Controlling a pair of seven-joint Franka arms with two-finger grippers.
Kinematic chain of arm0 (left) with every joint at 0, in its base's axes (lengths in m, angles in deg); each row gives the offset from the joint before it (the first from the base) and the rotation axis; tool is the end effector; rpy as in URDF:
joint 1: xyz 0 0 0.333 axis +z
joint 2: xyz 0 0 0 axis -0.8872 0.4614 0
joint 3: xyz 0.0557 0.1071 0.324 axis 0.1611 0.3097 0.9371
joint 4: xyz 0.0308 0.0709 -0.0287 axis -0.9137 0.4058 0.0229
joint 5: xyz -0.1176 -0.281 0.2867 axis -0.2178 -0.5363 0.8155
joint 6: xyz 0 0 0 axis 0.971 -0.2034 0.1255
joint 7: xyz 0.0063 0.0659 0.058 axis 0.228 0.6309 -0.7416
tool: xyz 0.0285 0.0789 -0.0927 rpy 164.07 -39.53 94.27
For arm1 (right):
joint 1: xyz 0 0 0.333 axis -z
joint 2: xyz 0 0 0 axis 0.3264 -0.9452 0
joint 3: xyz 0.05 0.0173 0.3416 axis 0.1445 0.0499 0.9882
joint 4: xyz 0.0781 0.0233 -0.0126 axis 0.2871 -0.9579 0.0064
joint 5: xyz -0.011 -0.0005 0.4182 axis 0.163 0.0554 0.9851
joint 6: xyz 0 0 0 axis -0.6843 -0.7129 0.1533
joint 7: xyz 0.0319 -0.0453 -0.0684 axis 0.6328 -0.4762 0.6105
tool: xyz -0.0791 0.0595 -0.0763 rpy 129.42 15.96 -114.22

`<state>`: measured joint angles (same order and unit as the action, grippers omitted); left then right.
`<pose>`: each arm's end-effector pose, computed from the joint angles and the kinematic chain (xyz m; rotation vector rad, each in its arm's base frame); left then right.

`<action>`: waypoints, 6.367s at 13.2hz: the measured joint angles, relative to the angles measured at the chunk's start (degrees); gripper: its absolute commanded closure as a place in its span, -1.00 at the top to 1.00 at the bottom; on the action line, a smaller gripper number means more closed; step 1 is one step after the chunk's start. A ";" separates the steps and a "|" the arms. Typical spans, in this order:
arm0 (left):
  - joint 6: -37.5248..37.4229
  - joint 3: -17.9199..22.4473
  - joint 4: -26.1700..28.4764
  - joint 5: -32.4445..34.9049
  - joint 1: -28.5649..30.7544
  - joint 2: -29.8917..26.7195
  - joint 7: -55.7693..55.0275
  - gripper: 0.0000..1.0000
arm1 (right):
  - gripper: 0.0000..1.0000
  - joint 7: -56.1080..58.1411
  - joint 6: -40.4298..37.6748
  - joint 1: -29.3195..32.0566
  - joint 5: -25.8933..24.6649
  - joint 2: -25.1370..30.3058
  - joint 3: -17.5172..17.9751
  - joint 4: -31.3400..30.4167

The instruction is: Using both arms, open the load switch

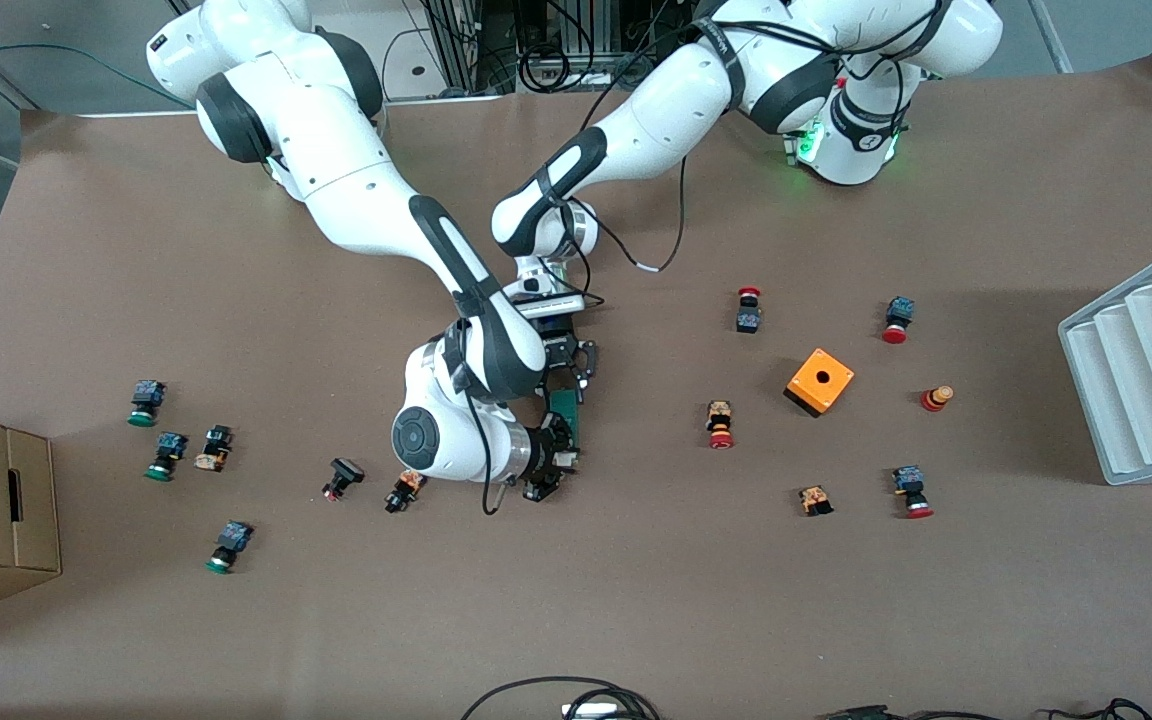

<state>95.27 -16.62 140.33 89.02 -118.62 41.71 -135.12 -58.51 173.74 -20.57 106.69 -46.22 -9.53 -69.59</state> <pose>0.3759 -0.6198 0.0370 -2.3770 -0.1722 -1.8764 0.6774 0.4465 0.1837 -1.6300 2.3825 0.6560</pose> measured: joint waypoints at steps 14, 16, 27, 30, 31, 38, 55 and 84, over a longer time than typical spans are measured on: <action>-0.02 -0.09 -0.03 0.00 0.05 0.01 0.02 0.13 | -0.69 0.01 0.83 0.46 0.00 3.47 0.92 -3.45; -0.02 -0.09 -0.03 0.00 0.05 0.02 0.03 0.10 | -0.69 0.11 1.01 0.46 0.00 3.77 1.00 -3.86; -0.02 -0.12 -0.03 0.00 0.05 0.03 0.07 0.10 | -0.69 1.79 1.78 0.59 -0.01 5.85 1.70 -6.61; -0.02 -0.12 -0.03 0.00 0.05 0.03 0.08 0.11 | -0.69 2.40 1.79 0.59 -0.01 7.03 2.07 -8.20; -0.02 -0.12 -0.03 0.00 0.05 0.03 0.08 0.11 | -0.69 2.44 1.79 0.58 -0.01 7.32 2.17 -8.59; -0.02 -0.18 -0.03 0.00 0.05 0.11 0.12 0.10 | -0.69 3.63 1.79 0.55 -0.01 8.89 2.87 -11.02; -0.26 -0.48 -0.08 0.00 0.05 0.11 0.13 0.09 | -0.67 5.95 2.09 0.54 -0.12 10.65 3.37 -13.58; -0.37 -0.60 -0.11 -0.01 0.10 0.13 0.63 0.06 | -0.82 7.15 1.62 0.67 -0.22 13.67 3.43 -17.22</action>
<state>94.90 -17.22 140.23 89.01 -118.52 41.85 -134.48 -51.36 175.37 -19.91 106.47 -32.55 -6.10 -86.82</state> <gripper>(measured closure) 0.467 0.846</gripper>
